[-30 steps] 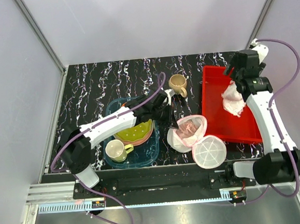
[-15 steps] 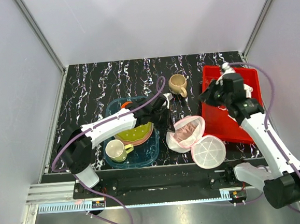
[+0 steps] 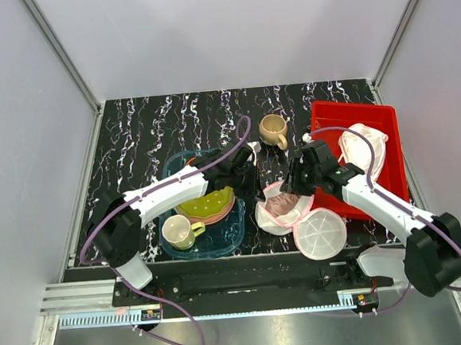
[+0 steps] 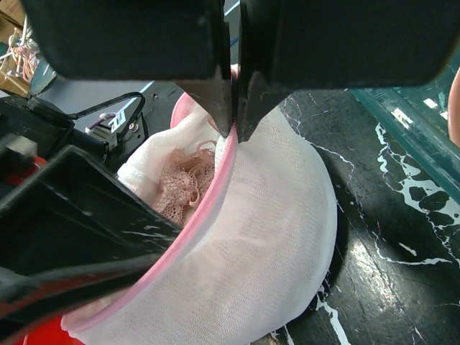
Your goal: Unzip the laundry bag and remove the bra
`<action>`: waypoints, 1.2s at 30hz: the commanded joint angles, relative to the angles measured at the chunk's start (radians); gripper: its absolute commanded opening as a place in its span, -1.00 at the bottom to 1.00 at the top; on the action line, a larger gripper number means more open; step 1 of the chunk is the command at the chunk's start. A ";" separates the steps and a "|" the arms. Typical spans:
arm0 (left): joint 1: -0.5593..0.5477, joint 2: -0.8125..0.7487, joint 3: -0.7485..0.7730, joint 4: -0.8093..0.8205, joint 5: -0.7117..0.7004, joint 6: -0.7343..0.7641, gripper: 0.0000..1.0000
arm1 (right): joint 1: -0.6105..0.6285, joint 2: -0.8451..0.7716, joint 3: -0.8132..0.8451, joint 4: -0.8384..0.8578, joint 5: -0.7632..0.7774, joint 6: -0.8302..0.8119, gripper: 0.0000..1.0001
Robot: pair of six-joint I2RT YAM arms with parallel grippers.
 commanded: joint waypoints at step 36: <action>0.035 -0.032 0.007 0.051 -0.014 0.006 -1.00 | 0.050 -0.197 0.150 -0.105 0.006 -0.016 -1.00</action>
